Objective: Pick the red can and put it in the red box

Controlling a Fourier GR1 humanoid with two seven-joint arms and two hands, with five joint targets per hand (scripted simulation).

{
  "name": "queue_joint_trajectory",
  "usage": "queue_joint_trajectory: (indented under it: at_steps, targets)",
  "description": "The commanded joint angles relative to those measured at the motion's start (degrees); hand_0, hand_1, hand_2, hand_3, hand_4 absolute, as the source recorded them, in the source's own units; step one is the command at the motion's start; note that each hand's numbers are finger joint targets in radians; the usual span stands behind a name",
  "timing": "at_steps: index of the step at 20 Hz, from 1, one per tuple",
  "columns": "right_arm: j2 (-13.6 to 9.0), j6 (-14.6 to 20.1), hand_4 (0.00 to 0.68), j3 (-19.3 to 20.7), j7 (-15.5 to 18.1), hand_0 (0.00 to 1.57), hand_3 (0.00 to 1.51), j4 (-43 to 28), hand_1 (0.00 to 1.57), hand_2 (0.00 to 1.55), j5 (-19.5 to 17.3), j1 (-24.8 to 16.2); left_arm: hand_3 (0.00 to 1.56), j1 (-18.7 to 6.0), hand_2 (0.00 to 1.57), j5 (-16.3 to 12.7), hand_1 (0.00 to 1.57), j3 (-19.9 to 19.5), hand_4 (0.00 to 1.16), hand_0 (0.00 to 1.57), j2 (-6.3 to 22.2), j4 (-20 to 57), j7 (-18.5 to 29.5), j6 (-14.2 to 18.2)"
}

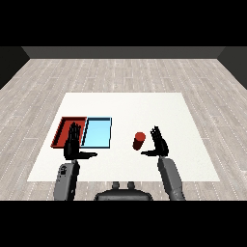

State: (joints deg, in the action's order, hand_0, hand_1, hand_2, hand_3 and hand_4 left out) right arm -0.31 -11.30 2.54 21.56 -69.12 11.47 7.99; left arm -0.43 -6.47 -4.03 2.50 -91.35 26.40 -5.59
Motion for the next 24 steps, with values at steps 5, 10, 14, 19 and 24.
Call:
queue_joint_trajectory:
  at_steps: [5,10,14,19,24]
  targets:
    - [0.0,-0.3,0.0,-0.2,-0.6,0.0,0.0,2.5,0.0,0.0,2.5,2.2,0.0,1.7,0.0,0.8,0.0,1.4,0.0,0.0,-0.8,-0.7,0.0,0.4]
    - [0.3,4.9,0.0,-5.1,4.5,0.0,0.0,11.6,0.0,0.0,3.6,7.8,0.0,2.6,0.0,-0.6,0.0,1.2,0.0,0.0,-1.0,-1.6,1.9,-1.2]
    - [0.3,3.9,0.0,-6.0,1.6,0.0,0.0,5.7,0.0,0.0,3.1,2.8,0.0,2.6,0.0,0.2,0.0,2.2,0.0,0.0,-1.9,-1.6,2.0,-0.3]
    - [0.3,4.0,0.0,-2.7,4.2,0.0,0.0,14.7,0.0,0.0,3.5,8.4,0.0,3.0,0.0,1.5,0.0,2.4,0.0,0.0,-1.6,-3.3,0.0,1.6]
    - [0.3,7.4,0.0,-5.0,1.8,0.0,0.0,13.1,0.0,0.0,5.0,10.2,0.0,-2.8,0.0,0.1,0.0,-0.6,0.0,0.0,0.0,3.5,2.0,0.3]
